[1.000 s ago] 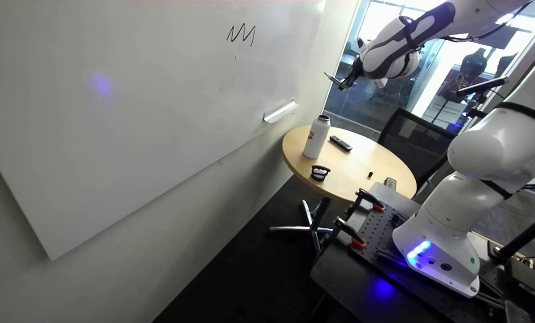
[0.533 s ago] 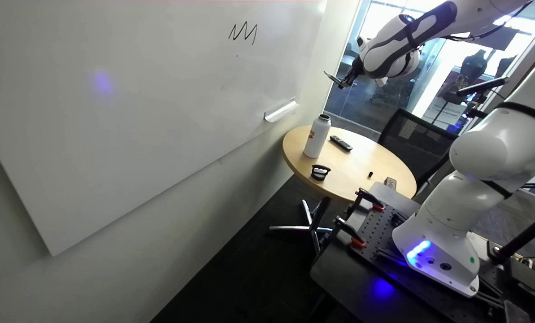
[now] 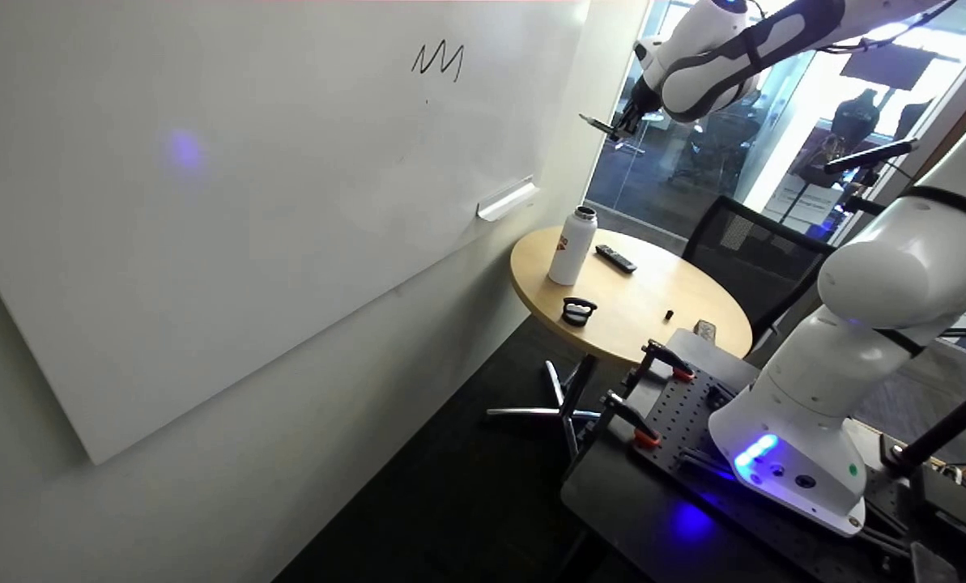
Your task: Use the marker to write on the board
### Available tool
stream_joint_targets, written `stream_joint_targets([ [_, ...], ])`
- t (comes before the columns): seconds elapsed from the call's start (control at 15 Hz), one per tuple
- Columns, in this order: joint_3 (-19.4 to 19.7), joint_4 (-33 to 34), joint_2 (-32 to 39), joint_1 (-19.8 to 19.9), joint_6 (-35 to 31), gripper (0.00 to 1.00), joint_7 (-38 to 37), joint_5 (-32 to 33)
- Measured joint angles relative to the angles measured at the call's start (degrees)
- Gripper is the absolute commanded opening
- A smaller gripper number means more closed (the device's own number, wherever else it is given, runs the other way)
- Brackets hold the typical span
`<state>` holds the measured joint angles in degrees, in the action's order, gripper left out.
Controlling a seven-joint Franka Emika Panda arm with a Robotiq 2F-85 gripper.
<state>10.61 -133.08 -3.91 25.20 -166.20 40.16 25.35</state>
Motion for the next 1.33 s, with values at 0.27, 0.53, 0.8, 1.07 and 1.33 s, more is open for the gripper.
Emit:
stream_joint_targets([
  [0.27, -3.43, 2.43, -0.37, -0.01, 3.46, 0.08, -14.94, 11.79],
  [0.53, -7.00, 3.59, -0.12, -0.24, 4.97, 0.21, -29.12, 19.70],
  [0.8, -7.86, 3.95, 0.58, -0.45, 4.98, 0.09, -30.80, 19.85],
  [1.07, -4.65, 4.10, 0.82, -3.62, 5.21, 0.09, -30.71, 19.67],
  [1.33, -3.67, 5.26, 0.84, -8.07, 10.28, 0.09, -30.53, 18.28],
])
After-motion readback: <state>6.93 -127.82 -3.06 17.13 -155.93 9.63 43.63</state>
